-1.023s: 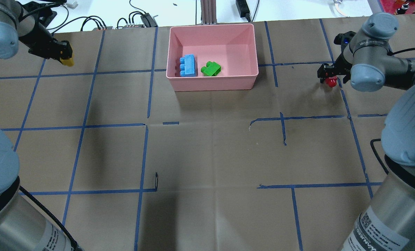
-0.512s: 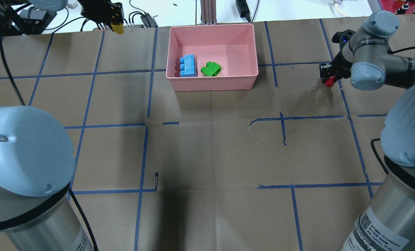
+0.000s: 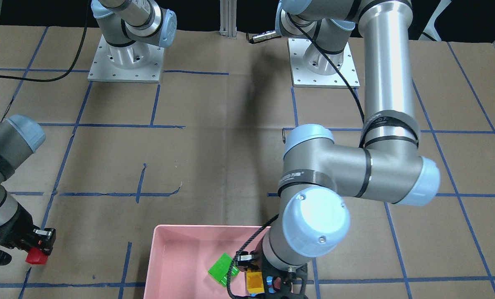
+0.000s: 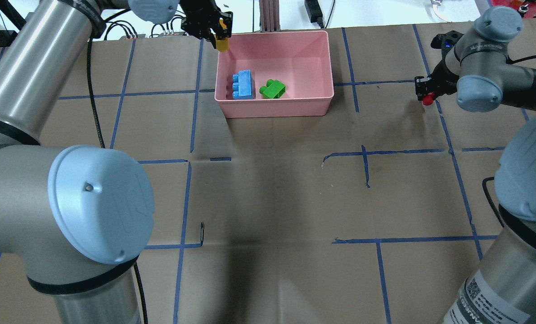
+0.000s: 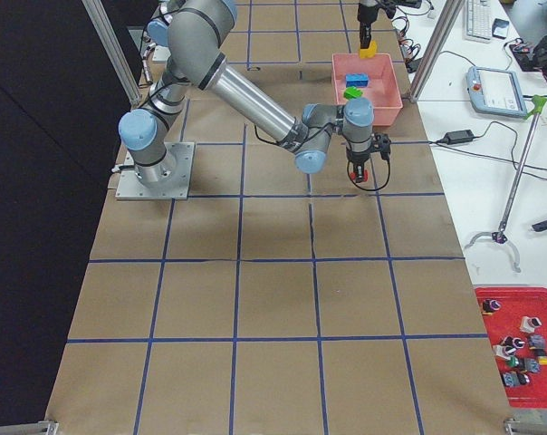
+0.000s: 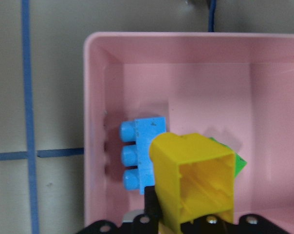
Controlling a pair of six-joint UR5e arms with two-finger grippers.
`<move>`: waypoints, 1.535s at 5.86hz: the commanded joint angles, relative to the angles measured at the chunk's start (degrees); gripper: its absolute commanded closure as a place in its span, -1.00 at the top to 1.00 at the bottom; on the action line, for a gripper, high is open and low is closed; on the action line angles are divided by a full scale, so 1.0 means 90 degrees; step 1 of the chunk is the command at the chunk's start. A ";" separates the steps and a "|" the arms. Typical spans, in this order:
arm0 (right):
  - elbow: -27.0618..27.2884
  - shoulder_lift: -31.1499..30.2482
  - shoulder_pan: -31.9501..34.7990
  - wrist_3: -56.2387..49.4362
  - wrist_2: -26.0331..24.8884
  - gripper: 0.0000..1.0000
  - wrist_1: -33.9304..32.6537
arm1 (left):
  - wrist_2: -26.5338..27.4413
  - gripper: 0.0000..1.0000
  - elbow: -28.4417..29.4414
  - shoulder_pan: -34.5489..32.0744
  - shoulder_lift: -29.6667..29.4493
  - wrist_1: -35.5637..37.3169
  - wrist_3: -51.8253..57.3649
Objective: Put all blocks into box
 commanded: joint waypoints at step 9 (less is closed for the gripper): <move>-0.2951 0.0807 0.3026 0.0840 0.1034 -0.88 0.1959 | 0.0368 0.99 -0.2535 0.1691 0.3047 -0.0708 0.1961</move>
